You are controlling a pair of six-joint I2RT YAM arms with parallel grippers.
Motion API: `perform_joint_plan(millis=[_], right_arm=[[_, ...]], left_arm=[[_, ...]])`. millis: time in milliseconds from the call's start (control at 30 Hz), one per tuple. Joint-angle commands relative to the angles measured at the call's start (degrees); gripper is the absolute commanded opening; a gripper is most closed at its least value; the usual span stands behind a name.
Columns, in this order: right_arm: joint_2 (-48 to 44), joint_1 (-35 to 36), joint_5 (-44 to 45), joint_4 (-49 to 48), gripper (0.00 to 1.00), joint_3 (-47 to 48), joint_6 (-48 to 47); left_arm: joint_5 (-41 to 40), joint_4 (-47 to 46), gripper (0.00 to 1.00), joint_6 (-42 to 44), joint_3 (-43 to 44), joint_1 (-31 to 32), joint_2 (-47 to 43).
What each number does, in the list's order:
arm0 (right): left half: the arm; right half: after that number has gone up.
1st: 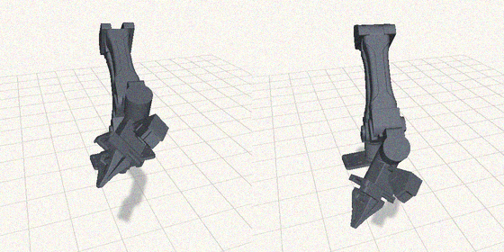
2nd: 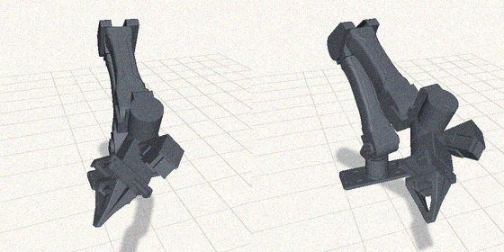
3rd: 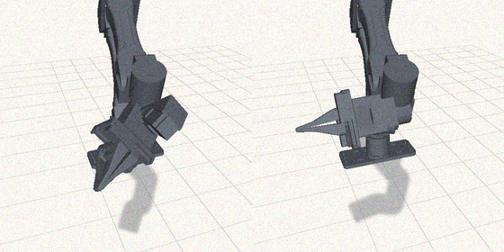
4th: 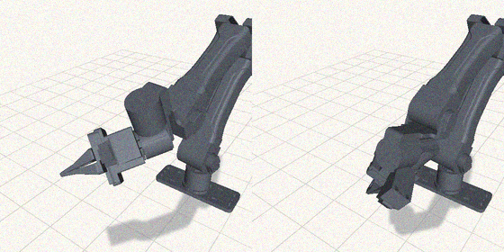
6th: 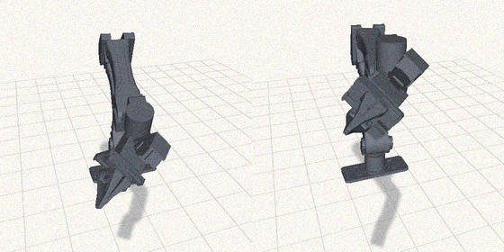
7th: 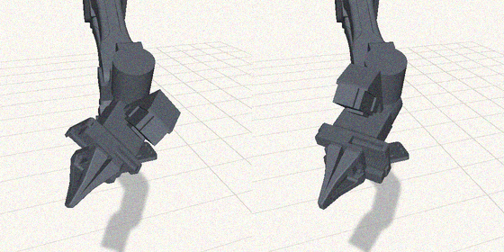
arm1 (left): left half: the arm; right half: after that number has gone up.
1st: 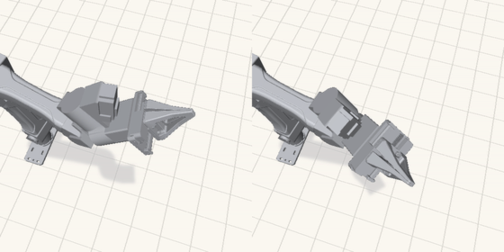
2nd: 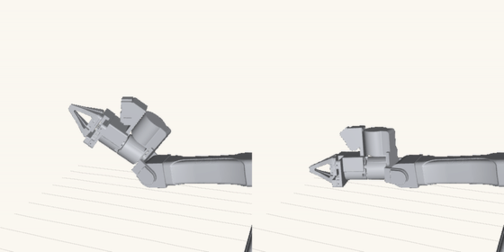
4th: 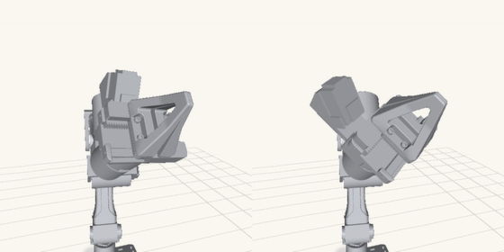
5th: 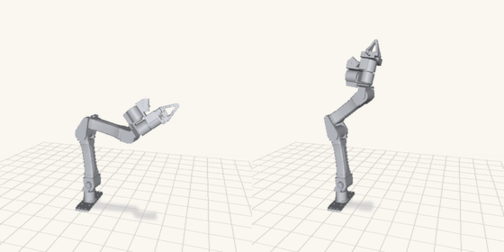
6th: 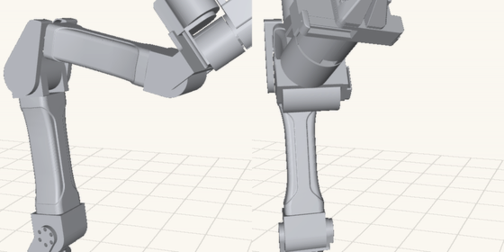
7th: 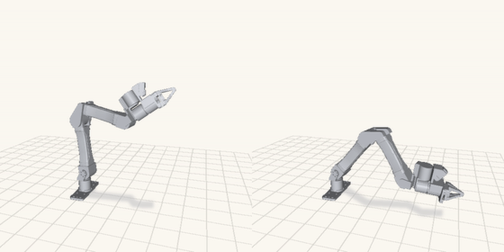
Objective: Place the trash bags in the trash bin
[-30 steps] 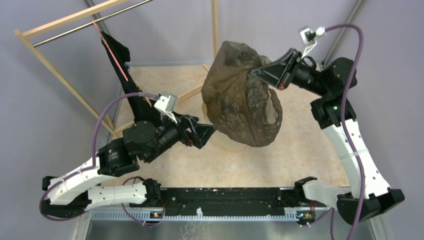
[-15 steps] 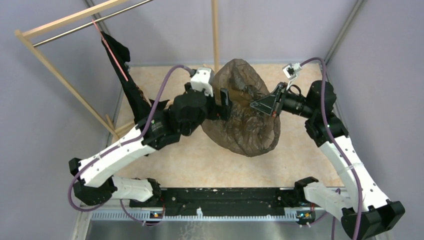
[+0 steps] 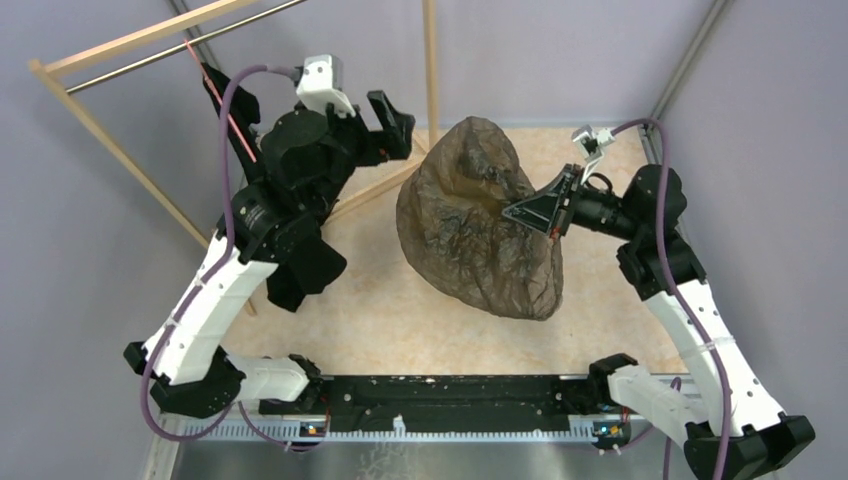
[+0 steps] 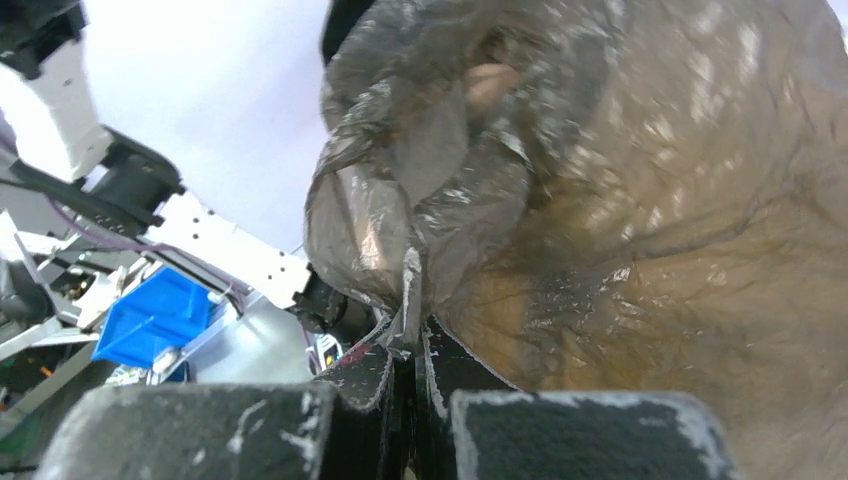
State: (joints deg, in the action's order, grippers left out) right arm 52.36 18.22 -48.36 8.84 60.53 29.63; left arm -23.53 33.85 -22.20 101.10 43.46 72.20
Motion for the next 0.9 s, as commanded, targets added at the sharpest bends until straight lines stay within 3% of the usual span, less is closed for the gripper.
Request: perform_joint_plan(millis=[0,167,300,367,467,600,867], right_arm=[[-1.0,0.2,-5.1,-11.3,0.0,4.0,4.1],[2.0,0.2,-5.3,-17.1,0.0,10.2,9.0],[5.6,0.3,-2.7,-21.2,0.0,15.4,11.7],[7.5,0.2,-3.3,-24.9,0.0,17.5,14.3],[9.6,0.2,-4.7,-29.2,0.0,19.6,17.1],[11.0,0.2,-0.6,-25.4,0.0,20.7,13.9],[16.5,0.2,9.4,-23.1,0.0,19.4,20.3]], left_arm=[[0.9,-4.6,0.98,-1.3,6.7,-4.0,9.3],[12.7,-4.1,0.98,-4.2,17.7,-8.2,20.7],[21.1,-6.1,0.98,-5.1,18.9,-9.6,24.3],[24.0,-6.9,0.98,-5.1,16.9,-9.8,24.8],[31.4,-9.4,0.88,-4.4,10.6,-10.0,23.9],[39.8,-17.9,0.73,-3.3,-2.4,-10.0,18.7],[43.7,-23.5,0.59,-0.8,-16.0,-10.0,9.8]])
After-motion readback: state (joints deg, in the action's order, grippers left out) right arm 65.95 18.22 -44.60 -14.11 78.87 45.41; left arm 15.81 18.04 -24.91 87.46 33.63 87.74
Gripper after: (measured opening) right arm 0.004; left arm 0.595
